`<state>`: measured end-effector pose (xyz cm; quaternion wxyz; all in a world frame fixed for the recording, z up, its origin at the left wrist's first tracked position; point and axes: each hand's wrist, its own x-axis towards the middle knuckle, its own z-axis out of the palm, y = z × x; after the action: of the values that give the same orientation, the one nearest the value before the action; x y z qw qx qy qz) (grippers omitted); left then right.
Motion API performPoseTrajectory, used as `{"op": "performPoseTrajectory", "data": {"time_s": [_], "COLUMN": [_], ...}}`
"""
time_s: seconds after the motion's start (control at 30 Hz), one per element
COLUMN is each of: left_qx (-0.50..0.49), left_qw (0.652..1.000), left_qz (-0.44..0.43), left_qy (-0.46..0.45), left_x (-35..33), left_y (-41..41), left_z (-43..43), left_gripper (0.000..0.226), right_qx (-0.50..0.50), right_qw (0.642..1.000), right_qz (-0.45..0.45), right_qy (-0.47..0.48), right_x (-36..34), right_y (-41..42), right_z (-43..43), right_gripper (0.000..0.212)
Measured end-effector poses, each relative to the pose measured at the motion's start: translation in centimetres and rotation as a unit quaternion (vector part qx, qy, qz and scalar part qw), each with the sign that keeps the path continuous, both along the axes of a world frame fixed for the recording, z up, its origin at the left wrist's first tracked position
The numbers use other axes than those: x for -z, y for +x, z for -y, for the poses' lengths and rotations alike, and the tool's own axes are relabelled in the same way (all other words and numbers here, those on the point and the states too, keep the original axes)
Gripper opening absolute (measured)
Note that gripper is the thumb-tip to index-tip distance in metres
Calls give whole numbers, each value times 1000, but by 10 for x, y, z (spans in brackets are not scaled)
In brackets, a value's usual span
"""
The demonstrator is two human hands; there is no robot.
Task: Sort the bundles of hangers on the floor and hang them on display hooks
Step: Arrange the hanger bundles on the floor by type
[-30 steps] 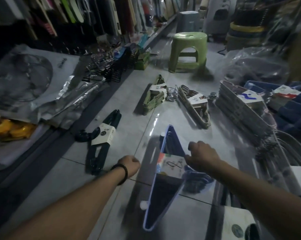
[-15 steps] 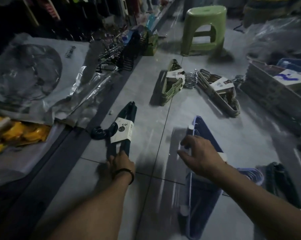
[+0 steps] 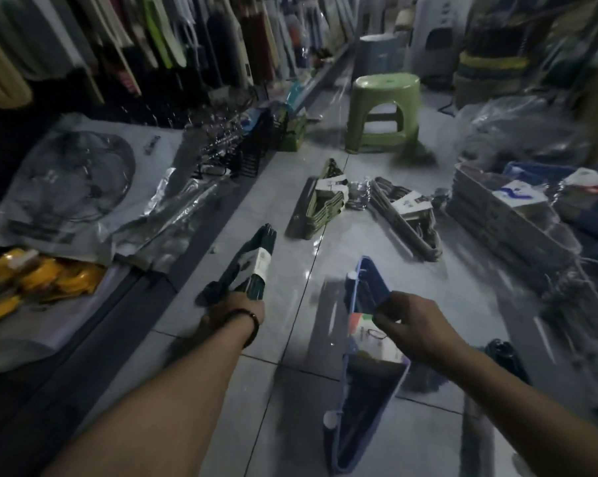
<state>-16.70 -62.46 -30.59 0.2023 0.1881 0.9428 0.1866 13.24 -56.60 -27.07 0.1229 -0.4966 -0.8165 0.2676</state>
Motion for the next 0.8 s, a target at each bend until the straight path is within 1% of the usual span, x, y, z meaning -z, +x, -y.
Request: {"op": "performPoseTrajectory", "data": {"time_s": [0.1, 0.2, 0.27, 0.33, 0.43, 0.47, 0.53, 0.6, 0.67, 0.7, 0.77, 0.8], "left_qx": [63, 133, 164, 176, 194, 200, 220, 231, 228, 237, 261, 256], "left_qw": [996, 983, 968, 948, 910, 901, 874, 845, 824, 807, 754, 730], "left_qz": [26, -16, -6, 22, 138, 175, 257, 340, 408, 447, 538, 577], "left_qy": [66, 126, 190, 265, 340, 344, 350, 342, 321, 306, 273, 263], "left_x": [-40, -80, -106, -130, -144, -143, -136, -125, -111, -105, -93, -86], "left_y": [20, 42, 67, 98, 152, 169, 205, 243, 271, 284, 301, 307], "left_z": [8, 3, -1, -4, -7, -8, -8, -3, 4, 8, 14, 15], "left_gripper": [36, 37, 34, 32, 21, 17, 19, 16, 21, 24, 26, 27], "right_qx": [1, 5, 39, 94, 195, 221, 267, 293, 305, 318, 341, 356], "right_qw": [999, 998, 997, 989, 951, 935, 904, 878, 855, 840, 803, 784], "right_qz": [-35, -56, -67, -108, -217, -248, -299, -339, -360, -365, -401, -420], "right_qy": [-19, -37, -31, -39, -101, -122, -152, -170, -216, -242, -280, -288], "right_x": [-11, -22, -32, -40, -52, -56, -65, -67, -66, -63, -53, -49], "right_y": [14, 37, 60, 86, 131, 146, 175, 206, 235, 250, 275, 283], "right_z": [-1, -6, -13, -24, -39, -41, -41, -42, -41, -40, -35, -30], "right_gripper": [9, 7, 14, 19, 32, 36, 43, 47, 54, 58, 62, 61]}}
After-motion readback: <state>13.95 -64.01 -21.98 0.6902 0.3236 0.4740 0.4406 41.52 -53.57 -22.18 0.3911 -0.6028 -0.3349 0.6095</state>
